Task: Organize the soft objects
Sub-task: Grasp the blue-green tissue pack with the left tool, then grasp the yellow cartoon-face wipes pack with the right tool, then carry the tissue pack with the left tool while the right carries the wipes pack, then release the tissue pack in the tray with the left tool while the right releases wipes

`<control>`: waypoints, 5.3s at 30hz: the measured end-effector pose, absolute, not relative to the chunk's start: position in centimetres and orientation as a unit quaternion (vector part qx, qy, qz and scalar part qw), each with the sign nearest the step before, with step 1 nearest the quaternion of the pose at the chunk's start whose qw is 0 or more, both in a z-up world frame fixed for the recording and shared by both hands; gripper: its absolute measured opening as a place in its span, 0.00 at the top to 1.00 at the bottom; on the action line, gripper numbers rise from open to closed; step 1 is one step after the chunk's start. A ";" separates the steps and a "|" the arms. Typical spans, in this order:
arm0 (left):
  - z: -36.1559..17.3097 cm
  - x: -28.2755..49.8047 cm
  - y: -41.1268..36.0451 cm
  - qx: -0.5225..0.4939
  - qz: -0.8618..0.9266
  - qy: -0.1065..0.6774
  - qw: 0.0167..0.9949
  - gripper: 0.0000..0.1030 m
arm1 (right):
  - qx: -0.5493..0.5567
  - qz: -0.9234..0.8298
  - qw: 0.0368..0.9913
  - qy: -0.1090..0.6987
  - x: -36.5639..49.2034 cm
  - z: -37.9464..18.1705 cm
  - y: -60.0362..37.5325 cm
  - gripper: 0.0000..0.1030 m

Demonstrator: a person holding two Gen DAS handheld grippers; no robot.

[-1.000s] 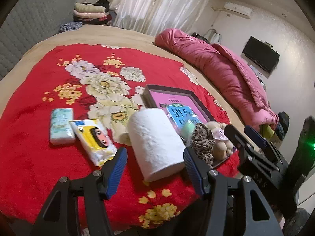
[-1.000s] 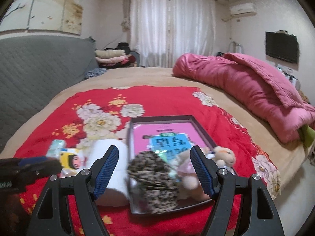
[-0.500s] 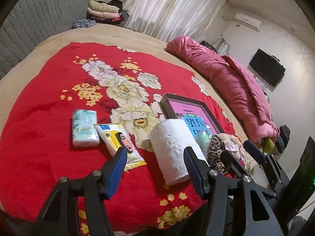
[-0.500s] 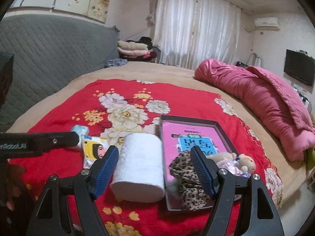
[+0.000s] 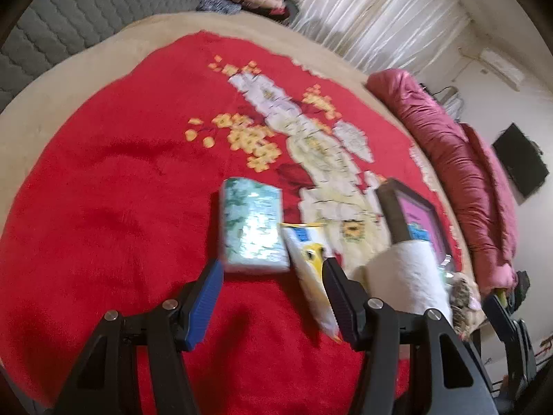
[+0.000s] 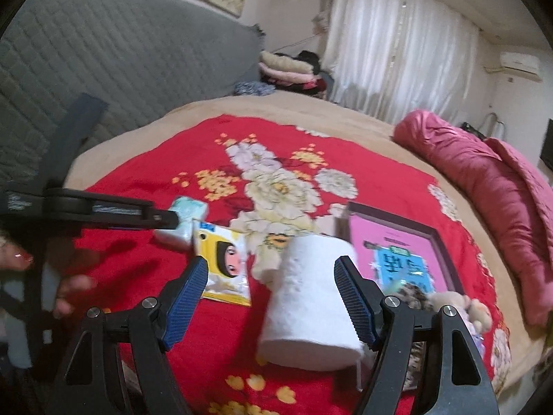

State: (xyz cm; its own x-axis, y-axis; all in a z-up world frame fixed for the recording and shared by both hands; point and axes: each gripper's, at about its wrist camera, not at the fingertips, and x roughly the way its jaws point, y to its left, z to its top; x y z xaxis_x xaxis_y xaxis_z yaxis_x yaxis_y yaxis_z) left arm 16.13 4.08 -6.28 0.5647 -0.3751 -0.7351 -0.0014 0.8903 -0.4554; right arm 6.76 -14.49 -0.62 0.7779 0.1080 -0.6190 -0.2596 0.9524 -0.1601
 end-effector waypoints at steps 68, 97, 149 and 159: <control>-12.1 27.0 6.5 -0.253 -0.105 0.498 0.823 0.66 | -0.164 0.167 0.781 0.580 22.0 -11.4 -7.7 0.40; -5.7 22.7 6.6 -0.220 -0.105 0.392 0.887 0.80 | -0.016 0.186 0.887 0.421 14.5 -1.3 -14.4 0.40; -5.6 13.3 -27.4 -0.013 -0.297 0.494 0.817 0.79 | 0.114 -0.026 0.897 0.427 12.1 -3.8 -40.4 0.40; -6.0 13.6 -27.0 -0.021 -0.300 0.495 0.815 0.78 | 0.103 -0.030 0.899 0.424 12.7 -5.3 -39.7 0.33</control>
State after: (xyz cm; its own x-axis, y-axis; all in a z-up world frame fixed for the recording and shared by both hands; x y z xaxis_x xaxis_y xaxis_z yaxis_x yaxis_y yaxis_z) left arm 13.65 -26.95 -6.04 0.3297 -0.5098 -0.7946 0.4681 0.8192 -0.3313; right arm 12.69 -39.74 -5.26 0.6383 0.0337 -0.7690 0.1407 0.9771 0.1596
